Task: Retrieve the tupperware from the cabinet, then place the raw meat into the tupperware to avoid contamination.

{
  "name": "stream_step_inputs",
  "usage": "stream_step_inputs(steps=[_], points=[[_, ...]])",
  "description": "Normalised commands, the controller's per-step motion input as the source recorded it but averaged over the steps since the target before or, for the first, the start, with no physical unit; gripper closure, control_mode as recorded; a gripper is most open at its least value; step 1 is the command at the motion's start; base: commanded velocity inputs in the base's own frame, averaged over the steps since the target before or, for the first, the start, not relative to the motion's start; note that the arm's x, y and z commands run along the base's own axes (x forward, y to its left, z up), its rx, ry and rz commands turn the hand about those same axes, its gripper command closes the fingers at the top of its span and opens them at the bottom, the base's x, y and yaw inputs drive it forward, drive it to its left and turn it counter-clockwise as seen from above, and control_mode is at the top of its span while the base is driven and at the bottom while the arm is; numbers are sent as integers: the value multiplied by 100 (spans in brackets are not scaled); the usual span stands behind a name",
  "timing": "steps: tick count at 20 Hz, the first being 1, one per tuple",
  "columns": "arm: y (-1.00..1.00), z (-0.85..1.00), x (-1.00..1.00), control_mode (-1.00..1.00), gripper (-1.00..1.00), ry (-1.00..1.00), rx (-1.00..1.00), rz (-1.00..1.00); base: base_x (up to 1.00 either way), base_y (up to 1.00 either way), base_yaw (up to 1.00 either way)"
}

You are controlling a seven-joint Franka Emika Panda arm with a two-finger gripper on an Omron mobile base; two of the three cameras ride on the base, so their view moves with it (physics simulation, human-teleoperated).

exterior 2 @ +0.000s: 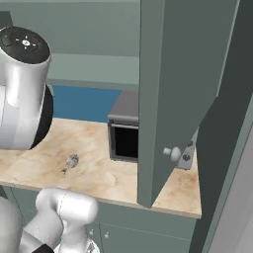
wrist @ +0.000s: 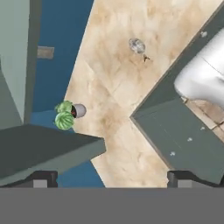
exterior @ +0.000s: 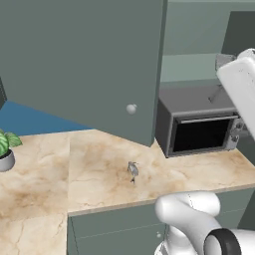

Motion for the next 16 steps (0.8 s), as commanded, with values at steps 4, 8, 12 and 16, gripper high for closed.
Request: stream_step_inputs(steps=[4, 8, 12, 16], points=[[22, -3, 76, -100, -100, 16, 43, 19, 0, 0, 0], [31, -1, 65, -100, -100, 20, 46, 17, 0, 0, 0], [51, 3, 35, -100, -100, 27, 30, 21, 0, 0, 0], [56, 13, 0, -100, -100, 34, 23, 23, 0, 0, 0]])
